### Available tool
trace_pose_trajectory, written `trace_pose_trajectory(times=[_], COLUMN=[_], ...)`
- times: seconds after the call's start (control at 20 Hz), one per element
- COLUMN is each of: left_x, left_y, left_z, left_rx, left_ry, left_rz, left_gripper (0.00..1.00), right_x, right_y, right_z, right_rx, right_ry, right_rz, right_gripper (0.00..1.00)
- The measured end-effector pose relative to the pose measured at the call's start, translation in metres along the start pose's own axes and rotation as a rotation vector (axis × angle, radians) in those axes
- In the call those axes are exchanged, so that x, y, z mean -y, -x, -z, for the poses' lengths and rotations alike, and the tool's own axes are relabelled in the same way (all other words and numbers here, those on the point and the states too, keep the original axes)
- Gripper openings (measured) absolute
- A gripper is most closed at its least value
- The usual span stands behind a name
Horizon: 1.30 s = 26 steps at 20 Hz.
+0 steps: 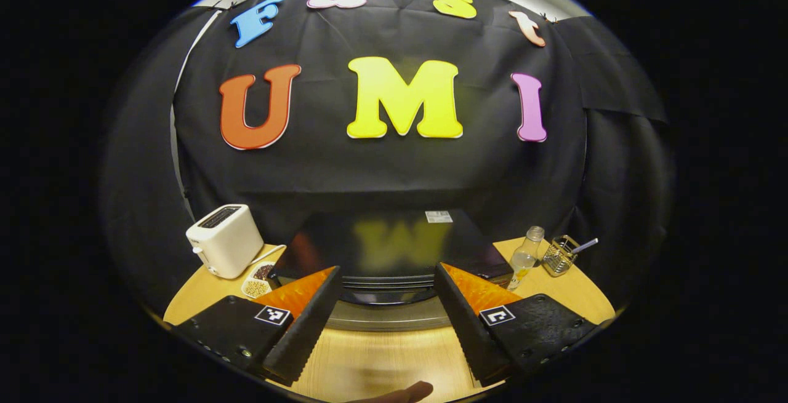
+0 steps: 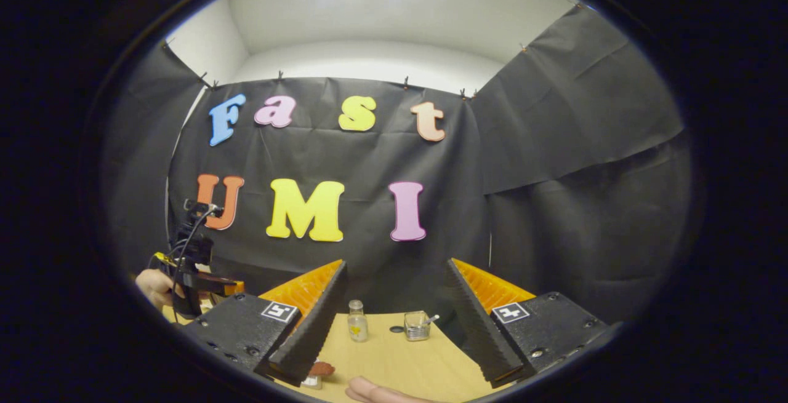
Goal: Open the electric oven with the left hand, put the food in, and close the electric oven.
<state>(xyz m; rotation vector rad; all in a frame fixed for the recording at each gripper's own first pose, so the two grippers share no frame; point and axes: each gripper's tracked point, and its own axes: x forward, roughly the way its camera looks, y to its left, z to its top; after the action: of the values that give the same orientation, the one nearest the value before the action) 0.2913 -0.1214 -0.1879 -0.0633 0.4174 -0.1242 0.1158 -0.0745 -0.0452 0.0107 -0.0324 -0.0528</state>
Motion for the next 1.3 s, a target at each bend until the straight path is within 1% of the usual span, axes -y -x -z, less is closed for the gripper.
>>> trace_pose_trajectory(times=[0.3,0.35,0.4,0.45,0.5,0.65,0.75,0.85,1.3], left_x=[-0.001,0.003,0.006,0.004,0.002,0.004,0.003,0.002,0.006], left_y=[-0.04,-0.041,-0.045,-0.044,-0.044,-0.041,-0.039,-0.033,0.003], left_z=[0.029,0.026,0.023,0.027,0.023,0.028,0.03,0.032,0.056], left_rx=[-0.09,-0.078,-0.071,-0.093,-0.079,-0.096,-0.094,-0.081,-0.048], left_ry=[-0.044,-0.033,-0.016,0.002,-0.002,0.006,-0.015,-0.037,-0.026], left_rz=[-0.039,-0.025,-0.011,-0.026,-0.029,-0.01,-0.004,-0.002,-0.003], left_gripper=[0.95,0.95,0.96,0.94,0.94,0.95,0.95,0.94,0.94], right_x=[0.02,0.024,0.028,0.032,0.031,0.03,0.031,0.029,0.021], right_y=[-0.007,-0.006,-0.003,0.0,0.0,0.0,0.001,0.003,0.019], right_z=[0.018,0.02,0.019,0.02,0.021,0.021,0.021,0.019,0.017], right_rx=[-0.017,-0.018,-0.015,-0.015,-0.016,-0.022,-0.022,-0.024,-0.032], right_ry=[-0.001,0.0,-0.002,-0.001,0.001,0.001,0.005,0.003,-0.003], right_rz=[0.04,0.045,0.049,0.053,0.055,0.053,0.054,0.051,0.027], right_gripper=[1.0,1.0,1.0,1.0,1.0,0.99,1.0,1.0,1.0])
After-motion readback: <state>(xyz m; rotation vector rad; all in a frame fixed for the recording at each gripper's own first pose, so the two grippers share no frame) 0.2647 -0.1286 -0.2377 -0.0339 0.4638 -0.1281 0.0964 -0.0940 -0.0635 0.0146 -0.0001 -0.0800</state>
